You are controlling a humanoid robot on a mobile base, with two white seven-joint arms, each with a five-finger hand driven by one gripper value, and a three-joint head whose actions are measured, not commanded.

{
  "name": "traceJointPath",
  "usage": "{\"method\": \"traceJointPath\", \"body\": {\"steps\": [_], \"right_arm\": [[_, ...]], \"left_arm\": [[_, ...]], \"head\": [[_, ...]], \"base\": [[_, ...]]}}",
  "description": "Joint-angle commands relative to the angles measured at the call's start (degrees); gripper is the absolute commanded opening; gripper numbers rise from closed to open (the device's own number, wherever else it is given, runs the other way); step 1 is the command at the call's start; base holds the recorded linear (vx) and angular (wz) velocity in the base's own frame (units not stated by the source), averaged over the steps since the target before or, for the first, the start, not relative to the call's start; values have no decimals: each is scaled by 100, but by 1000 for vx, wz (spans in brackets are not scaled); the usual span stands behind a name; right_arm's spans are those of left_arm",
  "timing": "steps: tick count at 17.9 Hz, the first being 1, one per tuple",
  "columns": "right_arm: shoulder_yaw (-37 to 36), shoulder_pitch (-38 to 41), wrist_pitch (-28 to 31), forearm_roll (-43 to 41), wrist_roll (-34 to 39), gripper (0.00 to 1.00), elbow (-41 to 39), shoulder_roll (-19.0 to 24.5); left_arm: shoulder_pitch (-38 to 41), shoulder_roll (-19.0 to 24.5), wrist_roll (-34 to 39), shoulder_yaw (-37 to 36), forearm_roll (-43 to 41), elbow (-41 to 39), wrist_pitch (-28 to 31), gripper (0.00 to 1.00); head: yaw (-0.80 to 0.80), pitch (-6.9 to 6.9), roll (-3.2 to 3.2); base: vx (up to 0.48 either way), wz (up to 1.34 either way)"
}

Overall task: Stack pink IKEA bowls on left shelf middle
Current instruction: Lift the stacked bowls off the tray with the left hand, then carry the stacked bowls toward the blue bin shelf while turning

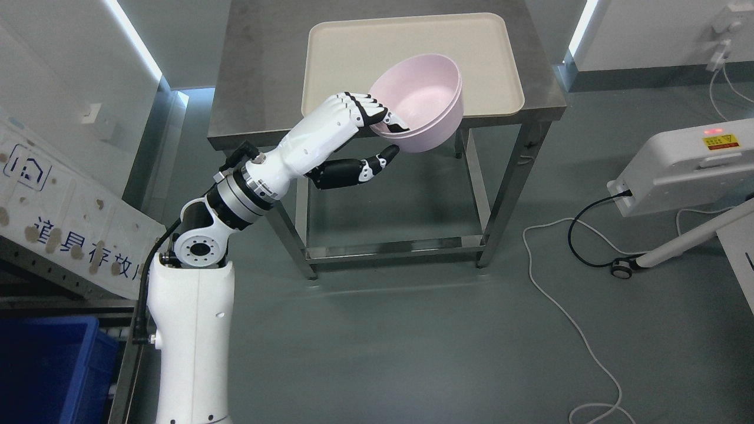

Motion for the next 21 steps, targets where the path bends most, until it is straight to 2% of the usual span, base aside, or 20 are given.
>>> {"method": "traceJointPath", "body": {"steps": [1,18,21], "right_arm": [[0,-3,-4,0,-3,100,0,-100],[0,-3,-4,0,-3,100,0,-100],[0,-3,-4,0,-3,100,0,-100]], "left_arm": [[170,101,2,309,44,-380,-17,6],[354,101,2,248,35,-512,-26,6],[363,101,37,37,35,-512,-17,6]], "head": [[0,0,0],[0,0,0],[0,0,0]], "base": [[-299,116],[-292,163],[-285,-71]]}}
